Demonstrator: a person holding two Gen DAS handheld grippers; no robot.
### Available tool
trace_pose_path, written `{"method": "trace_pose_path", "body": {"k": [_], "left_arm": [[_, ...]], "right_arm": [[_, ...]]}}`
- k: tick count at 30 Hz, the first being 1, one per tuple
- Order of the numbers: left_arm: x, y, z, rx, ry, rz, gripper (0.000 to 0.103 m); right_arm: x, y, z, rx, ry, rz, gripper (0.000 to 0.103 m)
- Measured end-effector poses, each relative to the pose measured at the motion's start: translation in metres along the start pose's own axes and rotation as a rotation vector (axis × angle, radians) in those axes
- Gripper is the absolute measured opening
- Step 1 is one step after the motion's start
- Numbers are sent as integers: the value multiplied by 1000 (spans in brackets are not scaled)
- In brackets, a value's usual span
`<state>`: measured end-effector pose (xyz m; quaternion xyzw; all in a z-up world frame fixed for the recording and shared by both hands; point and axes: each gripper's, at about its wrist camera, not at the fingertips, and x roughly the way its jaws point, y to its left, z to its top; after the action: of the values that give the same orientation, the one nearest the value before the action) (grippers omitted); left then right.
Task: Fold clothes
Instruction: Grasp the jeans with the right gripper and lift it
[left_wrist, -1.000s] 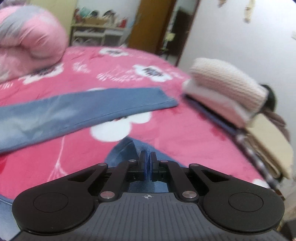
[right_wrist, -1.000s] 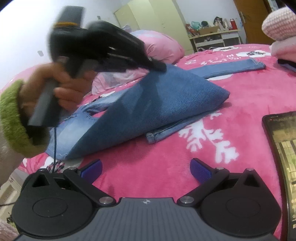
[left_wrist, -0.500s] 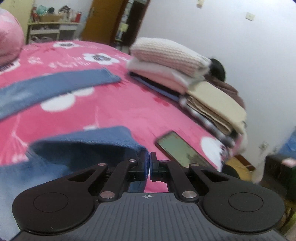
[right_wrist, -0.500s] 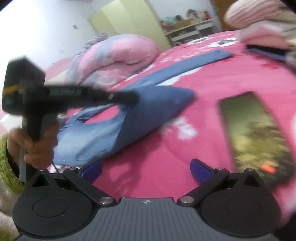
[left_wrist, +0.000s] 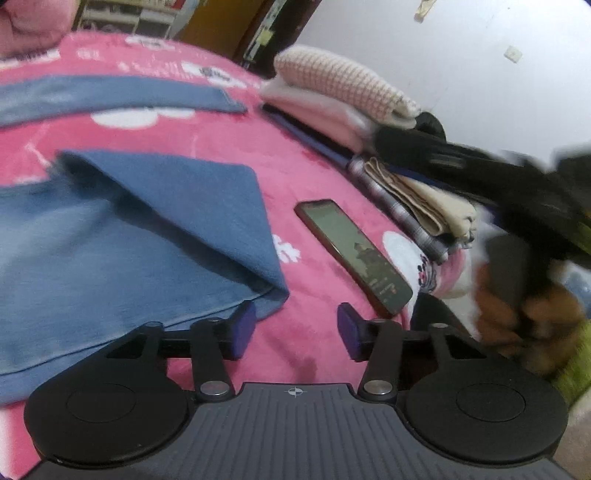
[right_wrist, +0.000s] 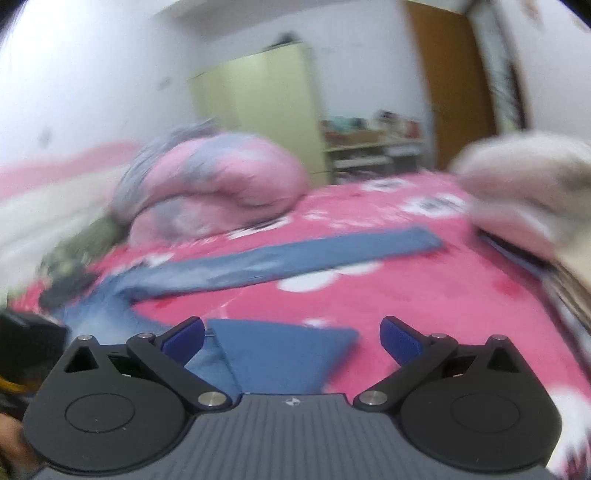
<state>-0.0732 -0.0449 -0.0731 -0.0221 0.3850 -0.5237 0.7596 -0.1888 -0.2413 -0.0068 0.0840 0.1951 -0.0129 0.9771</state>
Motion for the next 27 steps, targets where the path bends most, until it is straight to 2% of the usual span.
{"method": "trace_pose_path", "body": {"k": [4, 8, 13, 14, 15, 16, 17, 18, 19, 20, 21, 25, 27], "left_arm": [[-41, 12, 6, -43, -19, 118, 51], [-97, 29, 20, -65, -112, 281, 51], [-160, 37, 48, 15, -275, 595, 52], [-172, 38, 53, 35, -317, 651, 56], [-180, 42, 57, 28, -349, 666, 57], [-183, 46, 59, 6, -362, 657, 57], [-183, 52, 61, -18, -361, 637, 57], [-175, 56, 61, -29, -342, 619, 57], [-165, 58, 61, -38, -320, 601, 57], [-155, 61, 60, -47, -297, 584, 57], [-146, 64, 60, -56, -274, 566, 57], [-106, 68, 54, -52, -172, 531, 57], [-95, 65, 53, -24, -147, 548, 57]], "right_arm": [[60, 37, 11, -150, 87, 58, 101], [112, 70, 14, -234, 166, 77, 94], [172, 97, 15, -363, 250, 40, 84], [183, 98, 15, -374, 277, 33, 79], [193, 98, 15, -385, 301, 23, 74], [202, 97, 14, -396, 325, 12, 71], [208, 95, 12, -405, 353, -4, 64], [211, 91, 11, -401, 370, 1, 48], [213, 88, 10, -397, 387, 6, 38], [211, 84, 10, -385, 387, 3, 17], [210, 80, 11, -373, 385, 0, 9], [170, 61, 27, -268, 255, -16, 6], [139, 43, 37, -176, 177, -20, 5]]}}
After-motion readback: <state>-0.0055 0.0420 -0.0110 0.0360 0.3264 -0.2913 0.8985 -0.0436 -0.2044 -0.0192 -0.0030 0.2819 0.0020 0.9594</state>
